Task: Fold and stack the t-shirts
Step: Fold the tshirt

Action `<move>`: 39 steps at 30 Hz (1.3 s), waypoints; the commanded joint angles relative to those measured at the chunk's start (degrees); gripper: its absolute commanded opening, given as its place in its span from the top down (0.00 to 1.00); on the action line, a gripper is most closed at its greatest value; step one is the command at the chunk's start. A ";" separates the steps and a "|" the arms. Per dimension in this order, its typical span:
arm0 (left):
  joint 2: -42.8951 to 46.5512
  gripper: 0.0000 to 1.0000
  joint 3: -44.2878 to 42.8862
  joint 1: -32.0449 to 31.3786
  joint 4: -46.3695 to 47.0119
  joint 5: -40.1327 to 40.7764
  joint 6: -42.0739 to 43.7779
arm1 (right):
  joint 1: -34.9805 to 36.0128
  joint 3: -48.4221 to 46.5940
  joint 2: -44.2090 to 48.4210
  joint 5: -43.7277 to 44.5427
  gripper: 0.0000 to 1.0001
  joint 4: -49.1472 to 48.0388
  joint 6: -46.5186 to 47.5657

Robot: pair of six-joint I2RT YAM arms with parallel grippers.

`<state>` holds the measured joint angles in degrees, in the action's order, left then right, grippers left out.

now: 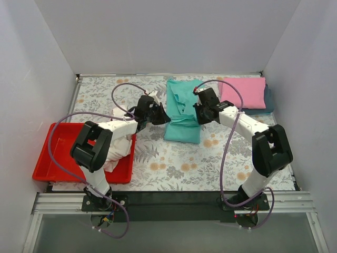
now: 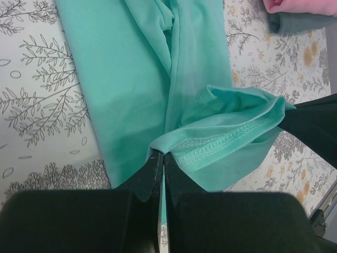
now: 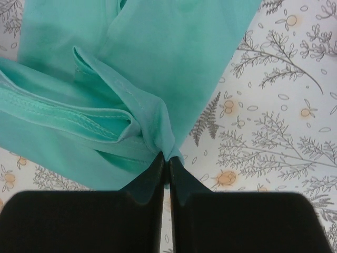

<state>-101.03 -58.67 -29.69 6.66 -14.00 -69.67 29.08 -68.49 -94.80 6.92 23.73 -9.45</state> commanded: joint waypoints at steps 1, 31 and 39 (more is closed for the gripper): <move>-2.85 1.00 -4.16 1.30 0.82 -3.49 1.47 | -1.48 -5.41 -2.48 -2.26 0.99 -1.14 2.42; -27.54 1.00 -35.10 9.30 3.28 -10.52 -0.91 | -12.73 -39.96 -27.97 -11.75 0.99 4.57 3.83; -28.61 0.41 -35.82 10.27 0.90 -7.27 -2.05 | -13.08 -41.38 -30.18 -12.81 0.55 6.07 4.00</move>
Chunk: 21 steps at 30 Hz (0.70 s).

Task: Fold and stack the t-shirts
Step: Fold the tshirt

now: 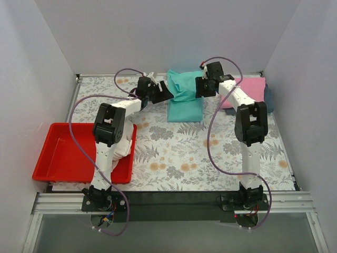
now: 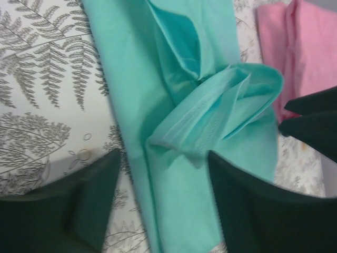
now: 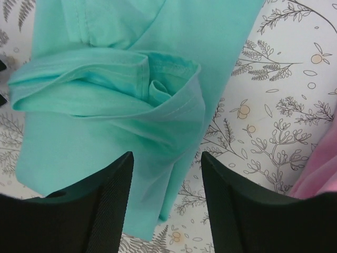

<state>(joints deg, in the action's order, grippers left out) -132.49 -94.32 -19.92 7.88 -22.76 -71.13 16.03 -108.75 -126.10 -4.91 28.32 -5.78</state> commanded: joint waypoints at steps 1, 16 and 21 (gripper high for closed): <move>4.67 0.29 1.84 0.41 0.11 2.10 -0.50 | 0.05 -0.51 1.99 -0.63 0.49 1.48 0.33; 17.26 0.17 23.22 -3.36 4.51 0.44 -0.67 | 0.58 33.42 25.12 -2.56 0.23 -10.38 -1.60; 15.24 0.17 22.35 -4.77 3.46 2.37 -0.06 | 0.58 36.33 23.80 -2.74 0.23 -13.99 -2.83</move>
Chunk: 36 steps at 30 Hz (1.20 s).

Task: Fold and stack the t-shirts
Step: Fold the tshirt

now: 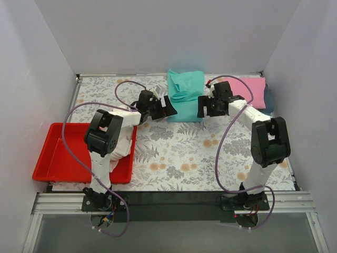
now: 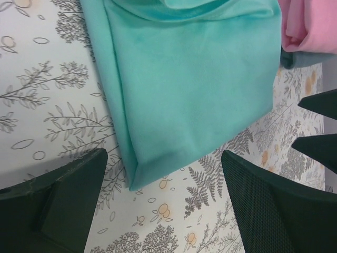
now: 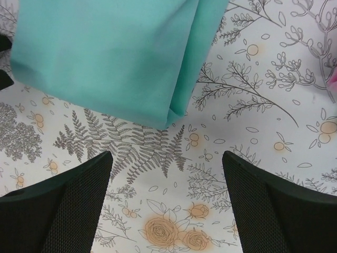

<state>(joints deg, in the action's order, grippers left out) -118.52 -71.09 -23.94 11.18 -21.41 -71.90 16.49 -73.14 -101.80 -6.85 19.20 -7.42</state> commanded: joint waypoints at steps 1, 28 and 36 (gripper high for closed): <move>0.66 0.17 -1.07 -0.84 -0.10 2.15 0.79 | 0.12 0.55 -0.94 -0.71 0.23 -5.75 -1.28; -6.03 0.92 -3.19 -4.88 -4.68 6.91 6.07 | 1.00 3.88 -9.47 -2.99 0.99 -7.78 -2.34; 5.55 1.00 9.55 -7.25 -4.50 9.19 5.72 | 5.04 15.91 3.70 -0.45 0.99 -4.88 -3.04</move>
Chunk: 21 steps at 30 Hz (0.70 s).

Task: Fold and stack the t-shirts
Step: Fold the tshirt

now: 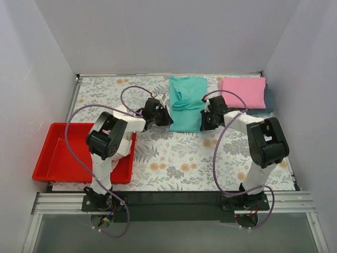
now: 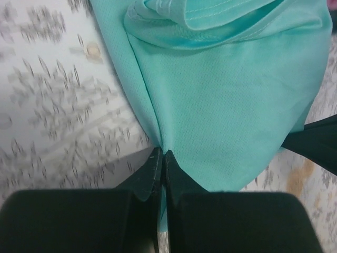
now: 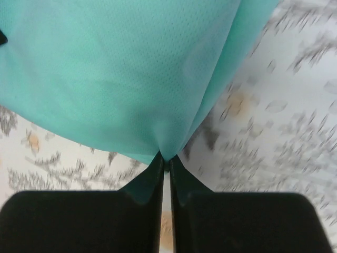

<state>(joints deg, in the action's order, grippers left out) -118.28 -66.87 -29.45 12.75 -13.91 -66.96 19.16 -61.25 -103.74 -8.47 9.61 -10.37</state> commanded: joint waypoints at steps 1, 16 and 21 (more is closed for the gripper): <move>6.73 1.00 6.65 -2.44 -6.25 2.13 0.69 | 2.98 7.08 8.88 2.13 0.99 5.42 -0.35; 30.03 1.00 31.44 -16.68 -15.56 5.21 -8.26 | 19.07 26.89 34.99 4.69 0.99 19.04 -11.60; 37.39 0.78 34.00 -19.24 -20.92 12.23 -11.96 | 20.74 26.02 41.42 6.53 0.73 24.83 -12.65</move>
<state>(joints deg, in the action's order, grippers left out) -85.49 -34.83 -47.92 -0.64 -8.43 -76.09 39.40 -34.17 -65.89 -4.45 29.06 -21.32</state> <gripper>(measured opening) 0.182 0.172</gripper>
